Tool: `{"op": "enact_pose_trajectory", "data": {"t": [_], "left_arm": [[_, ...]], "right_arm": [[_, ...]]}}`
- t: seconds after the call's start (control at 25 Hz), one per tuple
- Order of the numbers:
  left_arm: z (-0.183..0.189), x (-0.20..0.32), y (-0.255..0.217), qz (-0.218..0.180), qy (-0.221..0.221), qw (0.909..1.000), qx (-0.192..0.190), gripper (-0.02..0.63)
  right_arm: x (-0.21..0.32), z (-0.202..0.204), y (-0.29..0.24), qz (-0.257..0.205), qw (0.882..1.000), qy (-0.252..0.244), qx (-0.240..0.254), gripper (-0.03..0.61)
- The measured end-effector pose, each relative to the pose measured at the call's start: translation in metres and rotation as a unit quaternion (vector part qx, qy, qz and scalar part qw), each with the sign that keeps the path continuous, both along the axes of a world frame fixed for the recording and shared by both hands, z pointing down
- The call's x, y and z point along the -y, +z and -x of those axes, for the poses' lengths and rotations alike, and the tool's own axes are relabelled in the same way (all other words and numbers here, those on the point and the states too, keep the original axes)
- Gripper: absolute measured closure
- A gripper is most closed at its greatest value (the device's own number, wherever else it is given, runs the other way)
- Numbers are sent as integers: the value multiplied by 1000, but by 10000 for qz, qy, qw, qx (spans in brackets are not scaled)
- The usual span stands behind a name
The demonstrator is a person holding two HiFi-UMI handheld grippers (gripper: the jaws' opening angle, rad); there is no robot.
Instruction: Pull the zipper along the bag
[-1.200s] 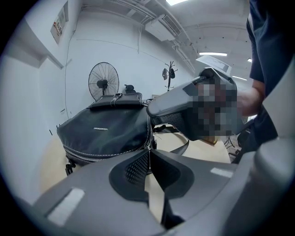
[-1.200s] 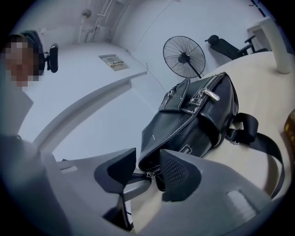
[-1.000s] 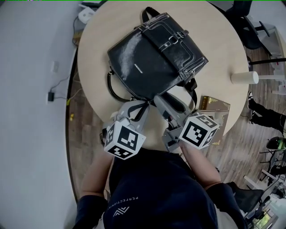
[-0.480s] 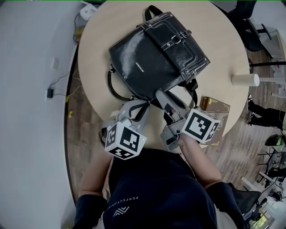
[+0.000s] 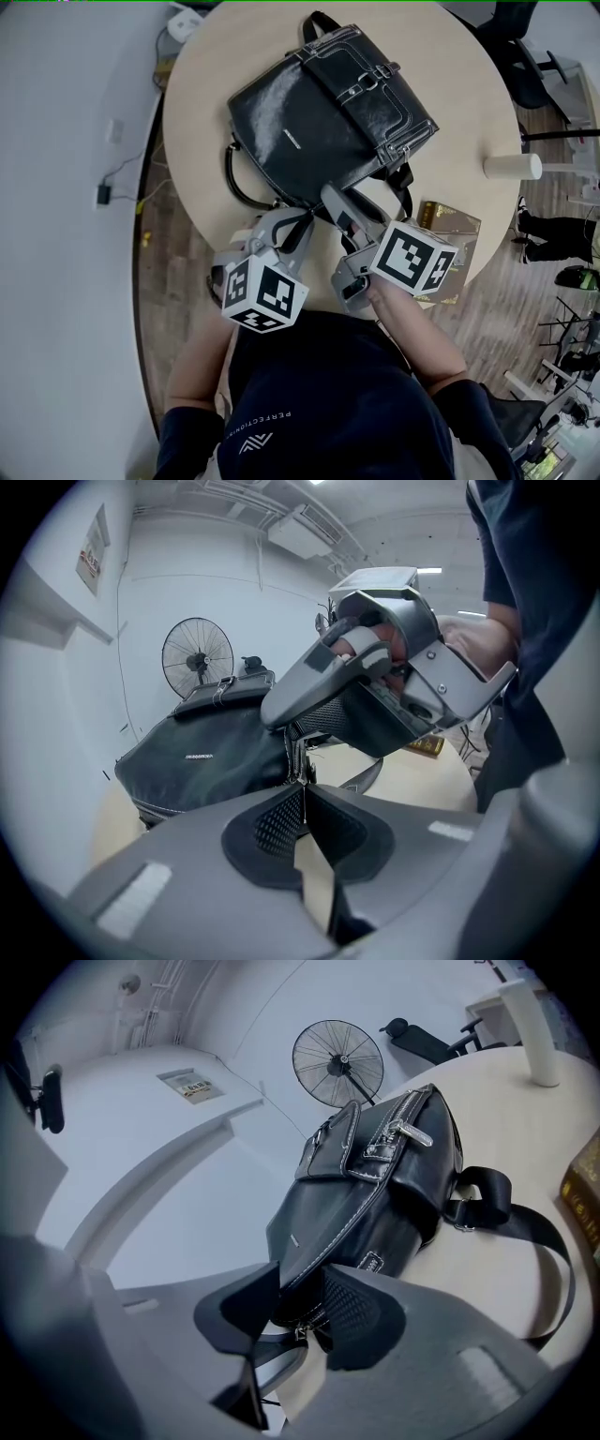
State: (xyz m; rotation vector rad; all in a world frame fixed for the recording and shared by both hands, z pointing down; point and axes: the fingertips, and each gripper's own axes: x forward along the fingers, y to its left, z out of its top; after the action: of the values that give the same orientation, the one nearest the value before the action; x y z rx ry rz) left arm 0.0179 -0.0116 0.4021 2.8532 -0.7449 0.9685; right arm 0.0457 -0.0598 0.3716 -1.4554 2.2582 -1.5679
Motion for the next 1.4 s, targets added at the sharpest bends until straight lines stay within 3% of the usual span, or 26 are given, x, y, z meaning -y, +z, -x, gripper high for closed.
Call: {"op": "enact_pose_trajectory", "data": {"t": [0.76, 1.4], "left_arm": [[9, 7, -5, 305, -229, 9988, -308, 586], [40, 14, -7, 162, -408, 9990, -100, 586]], "right_arm": [[-6, -7, -7, -289, 9990, -126, 323, 531], [-5, -7, -6, -309, 9989, -242, 237, 540]]}}
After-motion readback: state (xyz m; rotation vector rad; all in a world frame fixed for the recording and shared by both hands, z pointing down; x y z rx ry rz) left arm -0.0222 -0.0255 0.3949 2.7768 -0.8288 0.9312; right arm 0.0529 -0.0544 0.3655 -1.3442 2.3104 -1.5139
